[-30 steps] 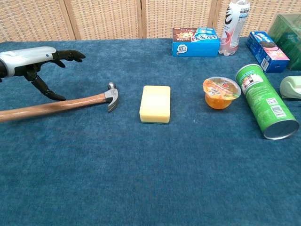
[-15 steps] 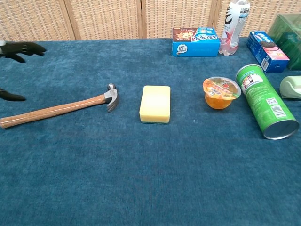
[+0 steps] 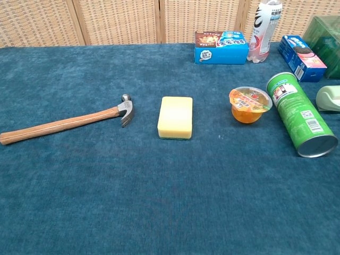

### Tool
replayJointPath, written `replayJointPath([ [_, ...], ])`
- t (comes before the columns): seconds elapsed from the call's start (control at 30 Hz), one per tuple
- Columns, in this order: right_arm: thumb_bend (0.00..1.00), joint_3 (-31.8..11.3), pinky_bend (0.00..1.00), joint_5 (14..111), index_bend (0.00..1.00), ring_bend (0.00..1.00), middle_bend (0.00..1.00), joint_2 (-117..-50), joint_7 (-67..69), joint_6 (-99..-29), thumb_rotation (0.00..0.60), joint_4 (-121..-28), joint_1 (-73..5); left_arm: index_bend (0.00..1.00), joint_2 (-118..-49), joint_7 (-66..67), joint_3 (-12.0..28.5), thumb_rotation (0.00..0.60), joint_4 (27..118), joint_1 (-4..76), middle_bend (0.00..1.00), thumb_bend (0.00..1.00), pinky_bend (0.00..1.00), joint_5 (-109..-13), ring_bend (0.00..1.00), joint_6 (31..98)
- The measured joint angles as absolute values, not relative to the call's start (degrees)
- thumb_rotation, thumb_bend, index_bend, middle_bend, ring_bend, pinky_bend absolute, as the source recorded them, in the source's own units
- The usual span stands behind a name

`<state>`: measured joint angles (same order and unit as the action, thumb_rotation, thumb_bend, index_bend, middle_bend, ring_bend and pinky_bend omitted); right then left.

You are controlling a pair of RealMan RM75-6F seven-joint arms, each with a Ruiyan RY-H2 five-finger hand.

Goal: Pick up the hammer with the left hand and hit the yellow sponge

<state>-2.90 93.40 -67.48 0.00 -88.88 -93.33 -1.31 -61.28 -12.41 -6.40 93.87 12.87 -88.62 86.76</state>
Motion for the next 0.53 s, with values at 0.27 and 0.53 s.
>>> replayJointPath([
  [0.27, 0.18, -2.33, 0.4, 93.45, 0.57, 0.5, 0.56, -67.7, 0.6, -88.94, 0.6, -93.07, -1.39, 0.32, -62.2, -12.31, -6.41, 0.6, 95.1, 9.9, 0.26, 0.19, 0.14, -90.25, 0.19, 88.01],
  [0.53, 0.18, -2.16, 0.4, 92.91, 0.57, 0.49, 0.56, -68.08, 1.06, -88.61, 0.6, -92.32, -1.64, 0.32, -62.49, -11.77, -5.62, 0.6, 95.53, 9.86, 0.26, 0.19, 0.14, -90.5, 0.19, 86.01],
])
